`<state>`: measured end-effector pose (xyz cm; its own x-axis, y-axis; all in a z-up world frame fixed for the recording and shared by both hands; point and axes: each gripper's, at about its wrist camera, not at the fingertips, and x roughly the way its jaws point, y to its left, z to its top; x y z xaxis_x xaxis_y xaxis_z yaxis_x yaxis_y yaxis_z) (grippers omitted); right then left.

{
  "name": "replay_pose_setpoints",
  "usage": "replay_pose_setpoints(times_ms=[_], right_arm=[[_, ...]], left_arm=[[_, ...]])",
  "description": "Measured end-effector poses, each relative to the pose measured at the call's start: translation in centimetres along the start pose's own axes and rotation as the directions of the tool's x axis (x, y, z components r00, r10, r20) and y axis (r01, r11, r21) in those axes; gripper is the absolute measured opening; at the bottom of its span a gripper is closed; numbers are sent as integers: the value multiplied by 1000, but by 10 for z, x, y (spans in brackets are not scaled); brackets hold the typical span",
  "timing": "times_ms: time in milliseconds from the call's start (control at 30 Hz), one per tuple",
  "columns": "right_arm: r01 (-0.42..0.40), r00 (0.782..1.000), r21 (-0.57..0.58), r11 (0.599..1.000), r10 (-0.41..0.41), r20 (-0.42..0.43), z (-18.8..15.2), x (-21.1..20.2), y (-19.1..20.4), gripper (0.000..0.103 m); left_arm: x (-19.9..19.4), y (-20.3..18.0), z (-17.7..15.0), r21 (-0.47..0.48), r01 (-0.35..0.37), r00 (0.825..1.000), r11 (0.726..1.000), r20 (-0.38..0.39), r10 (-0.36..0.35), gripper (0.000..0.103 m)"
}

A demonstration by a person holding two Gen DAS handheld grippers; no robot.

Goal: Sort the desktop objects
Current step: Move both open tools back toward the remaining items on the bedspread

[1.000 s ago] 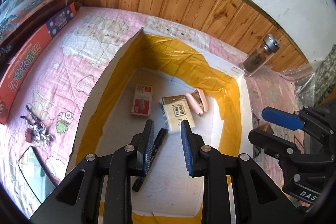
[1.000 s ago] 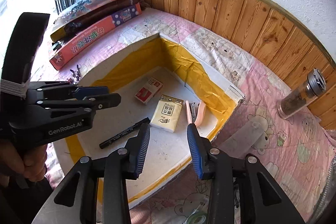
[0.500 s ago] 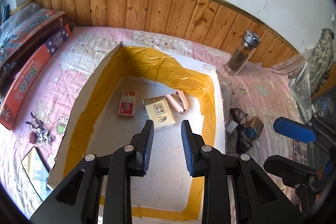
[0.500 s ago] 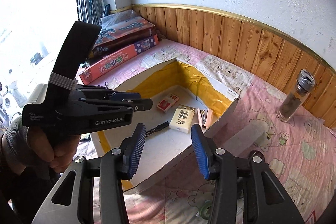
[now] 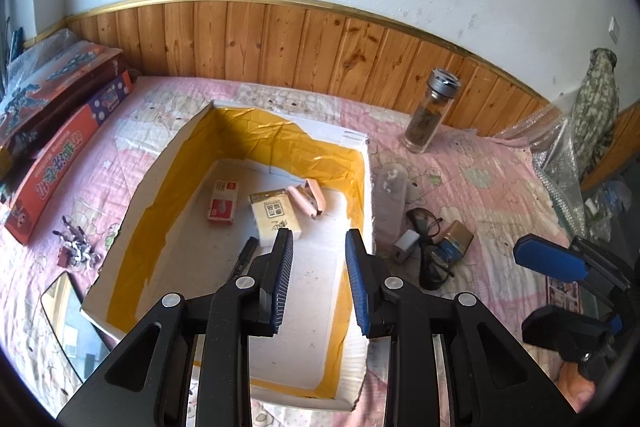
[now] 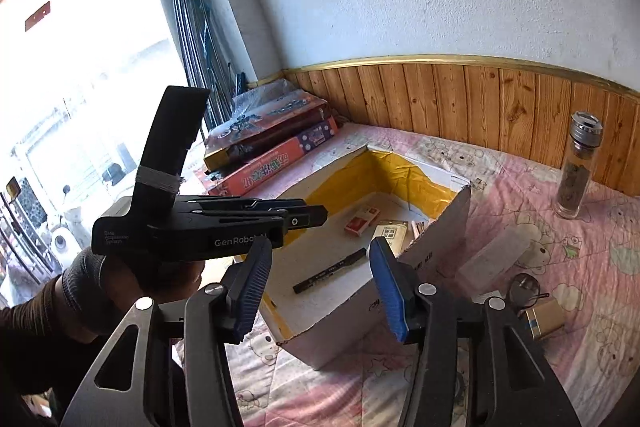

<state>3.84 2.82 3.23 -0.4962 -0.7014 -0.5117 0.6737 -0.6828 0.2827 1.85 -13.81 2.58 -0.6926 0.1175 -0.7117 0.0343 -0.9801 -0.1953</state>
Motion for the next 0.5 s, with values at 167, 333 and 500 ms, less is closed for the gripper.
replay_pose_setpoints(times_ms=[167, 333, 500], right_arm=[[-11, 998, 82, 997, 6, 59, 6, -28, -25, 53], [49, 990, 158, 986, -69, 125, 12, -65, -61, 56], [186, 978, 284, 941, -206, 42, -3, -72, -110, 56]], left_arm=[[-3, -21, -11, 27, 43, 999, 999, -4, -43, 31], [3, -61, -26, 83, 137, 990, 987, -56, -133, 37], [29, -104, -54, 119, 223, 962, 968, -186, -199, 40]])
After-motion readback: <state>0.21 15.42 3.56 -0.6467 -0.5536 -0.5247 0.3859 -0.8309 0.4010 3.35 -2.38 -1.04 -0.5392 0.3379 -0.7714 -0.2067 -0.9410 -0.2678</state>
